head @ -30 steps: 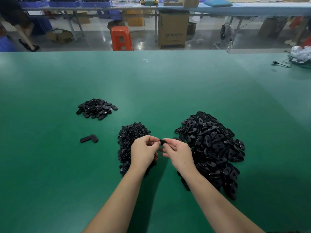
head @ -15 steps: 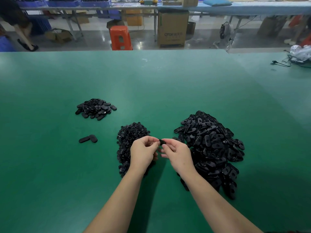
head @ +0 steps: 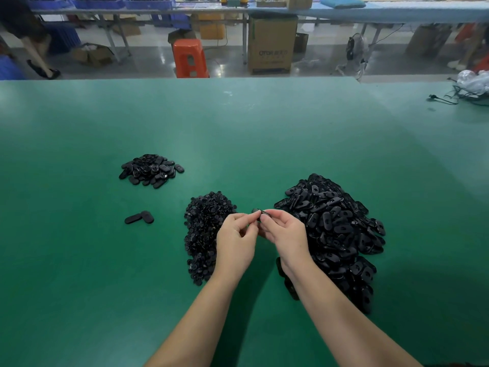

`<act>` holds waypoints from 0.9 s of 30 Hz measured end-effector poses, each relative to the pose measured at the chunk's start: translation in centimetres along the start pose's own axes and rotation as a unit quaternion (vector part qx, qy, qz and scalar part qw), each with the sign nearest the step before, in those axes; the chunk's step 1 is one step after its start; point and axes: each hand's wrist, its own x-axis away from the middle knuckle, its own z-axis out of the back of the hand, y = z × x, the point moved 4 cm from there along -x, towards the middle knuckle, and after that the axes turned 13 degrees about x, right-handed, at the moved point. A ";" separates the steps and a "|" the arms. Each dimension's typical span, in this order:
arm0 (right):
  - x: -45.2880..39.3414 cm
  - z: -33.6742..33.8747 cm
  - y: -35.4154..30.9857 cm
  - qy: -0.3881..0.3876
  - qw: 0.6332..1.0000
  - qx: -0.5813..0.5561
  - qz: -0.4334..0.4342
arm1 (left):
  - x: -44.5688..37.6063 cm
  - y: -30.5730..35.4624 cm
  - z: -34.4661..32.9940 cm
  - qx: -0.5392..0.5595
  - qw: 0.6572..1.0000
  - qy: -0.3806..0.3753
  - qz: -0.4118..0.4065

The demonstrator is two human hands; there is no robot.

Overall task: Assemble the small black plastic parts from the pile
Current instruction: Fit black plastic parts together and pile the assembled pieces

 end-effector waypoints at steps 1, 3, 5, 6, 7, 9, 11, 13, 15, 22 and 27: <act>0.0 0.1 -0.1 0.000 1.000 0.001 0.000 | 0.1 0.3 0.0 -0.007 1.000 -0.002 -0.009; -0.1 0.2 -0.2 -0.002 1.000 0.008 0.001 | -0.1 0.6 0.0 -0.020 0.999 -0.004 -0.025; -0.2 0.2 -0.3 -0.009 1.000 0.021 0.001 | -0.4 0.7 0.3 -0.035 0.999 0.000 -0.029; -0.2 0.1 -0.2 -0.014 0.999 0.029 0.000 | -0.6 0.7 0.4 -0.029 0.999 0.005 -0.018; -0.2 0.0 -0.2 -0.019 0.999 0.036 -0.001 | -0.7 0.6 0.6 -0.013 1.000 0.011 -0.001; -0.1 -0.1 0.0 -0.028 0.998 0.050 0.000 | -1.1 0.4 0.9 0.010 0.999 0.016 0.027; -0.1 -0.2 0.1 -0.029 0.997 0.068 0.002 | -1.4 0.3 1.0 0.008 0.999 0.003 0.036; -0.2 -0.1 0.0 -0.028 0.995 0.094 0.008 | -1.6 0.1 1.2 -0.001 0.999 -0.011 0.045; -0.2 -0.1 -0.1 -0.030 0.992 0.119 0.017 | -1.7 0.0 1.5 -0.013 0.998 -0.022 0.054; -0.2 0.2 -0.2 -0.029 0.982 0.183 0.038 | -2.0 0.2 1.8 -0.041 0.996 -0.043 0.059; -0.3 0.3 -0.2 -0.033 0.975 0.215 0.047 | -2.0 0.2 1.8 -0.057 0.995 -0.045 0.071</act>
